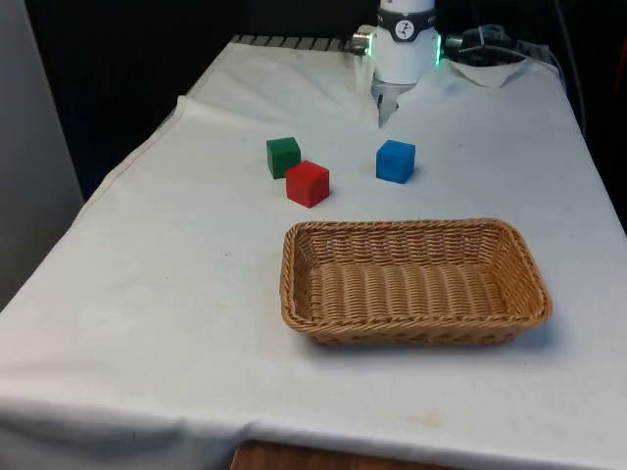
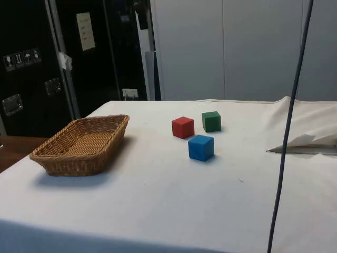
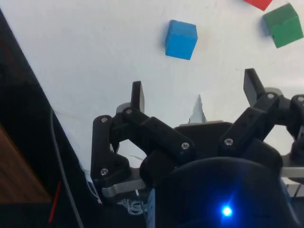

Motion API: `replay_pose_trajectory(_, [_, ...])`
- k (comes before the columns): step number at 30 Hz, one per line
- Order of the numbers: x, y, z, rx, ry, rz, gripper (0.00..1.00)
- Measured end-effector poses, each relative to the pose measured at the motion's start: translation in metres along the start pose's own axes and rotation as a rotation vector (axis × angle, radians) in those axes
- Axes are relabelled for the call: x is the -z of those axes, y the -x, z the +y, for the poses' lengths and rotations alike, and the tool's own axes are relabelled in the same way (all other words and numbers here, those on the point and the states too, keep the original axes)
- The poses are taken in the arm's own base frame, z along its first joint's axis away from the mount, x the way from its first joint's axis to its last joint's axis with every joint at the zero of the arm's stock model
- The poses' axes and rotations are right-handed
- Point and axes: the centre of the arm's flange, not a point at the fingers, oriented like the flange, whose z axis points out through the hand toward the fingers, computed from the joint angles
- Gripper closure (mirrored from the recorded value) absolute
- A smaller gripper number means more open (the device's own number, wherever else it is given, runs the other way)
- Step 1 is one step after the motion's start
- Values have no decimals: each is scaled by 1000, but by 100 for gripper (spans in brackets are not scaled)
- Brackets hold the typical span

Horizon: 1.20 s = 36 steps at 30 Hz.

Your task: Pick up exactly two blocks and place them into the basket.

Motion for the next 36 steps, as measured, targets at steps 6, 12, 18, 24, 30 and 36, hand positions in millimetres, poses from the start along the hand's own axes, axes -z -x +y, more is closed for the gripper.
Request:
replay_pose_trajectory(6, [-8,10,12,0,-5,-9,0])
replay_pose_trajectory(12, [-18,24,27,-1,1,-1,0])
replay_pose_trajectory(18, [-25,35,38,-1,7,2,0])
replay_pose_trajectory(24, [-33,46,53,-1,14,4,0])
replay_pose_trajectory(30, [-37,57,68,0,28,1,0])
replay_pose_trajectory(36, [-45,68,82,0,37,-2,0])
